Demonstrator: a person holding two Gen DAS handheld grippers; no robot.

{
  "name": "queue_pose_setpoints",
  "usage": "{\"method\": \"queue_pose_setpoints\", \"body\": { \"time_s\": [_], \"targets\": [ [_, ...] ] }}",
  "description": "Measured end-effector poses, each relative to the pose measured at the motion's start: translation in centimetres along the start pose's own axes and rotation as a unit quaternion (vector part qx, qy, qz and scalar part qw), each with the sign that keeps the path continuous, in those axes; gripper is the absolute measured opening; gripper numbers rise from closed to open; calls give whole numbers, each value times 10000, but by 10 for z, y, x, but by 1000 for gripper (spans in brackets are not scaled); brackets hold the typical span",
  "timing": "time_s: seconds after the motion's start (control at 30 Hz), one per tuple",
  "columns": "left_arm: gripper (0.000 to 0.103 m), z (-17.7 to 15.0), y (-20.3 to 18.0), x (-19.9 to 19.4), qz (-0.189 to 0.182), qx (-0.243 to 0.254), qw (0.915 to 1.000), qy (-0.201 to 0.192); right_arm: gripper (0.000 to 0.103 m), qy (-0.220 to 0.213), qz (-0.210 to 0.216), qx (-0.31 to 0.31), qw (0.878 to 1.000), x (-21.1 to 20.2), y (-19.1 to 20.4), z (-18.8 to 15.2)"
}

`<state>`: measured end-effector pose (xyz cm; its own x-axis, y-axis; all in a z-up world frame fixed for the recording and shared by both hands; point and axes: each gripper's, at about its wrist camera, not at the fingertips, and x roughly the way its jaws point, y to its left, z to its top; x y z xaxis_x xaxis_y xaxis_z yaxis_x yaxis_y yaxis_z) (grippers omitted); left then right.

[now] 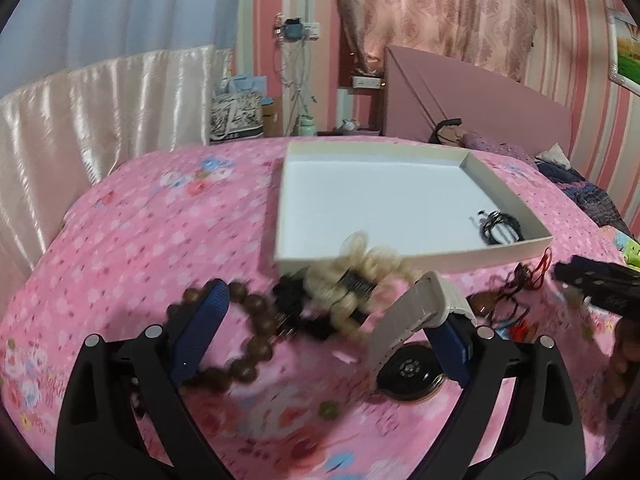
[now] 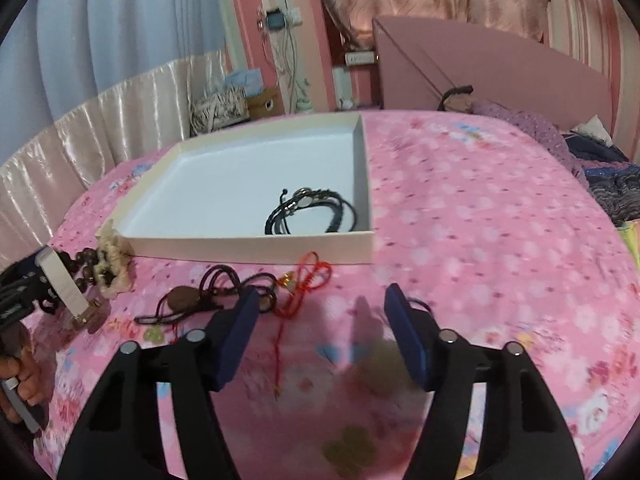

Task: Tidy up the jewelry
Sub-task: 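Grasp the cream scrunchie with left tool while right tool grasps a red cord charm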

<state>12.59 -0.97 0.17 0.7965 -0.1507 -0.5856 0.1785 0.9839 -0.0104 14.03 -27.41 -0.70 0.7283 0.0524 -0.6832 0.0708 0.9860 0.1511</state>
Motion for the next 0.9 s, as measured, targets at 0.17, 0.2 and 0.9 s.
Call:
{"method": "queue_pose_setpoints", "body": {
  "time_s": [0.17, 0.2, 0.9],
  "targets": [
    [91, 13, -25, 17, -30, 231, 9996, 156, 37, 352, 1, 167, 9992, 27, -3, 8],
    [91, 14, -32, 22, -15, 317, 9992, 223, 19, 434, 45, 194, 9989, 32, -3, 8],
    [7, 26, -27, 11, -664, 133, 9977, 84, 4, -458, 643, 111, 9968, -36, 0, 30]
  ]
}}
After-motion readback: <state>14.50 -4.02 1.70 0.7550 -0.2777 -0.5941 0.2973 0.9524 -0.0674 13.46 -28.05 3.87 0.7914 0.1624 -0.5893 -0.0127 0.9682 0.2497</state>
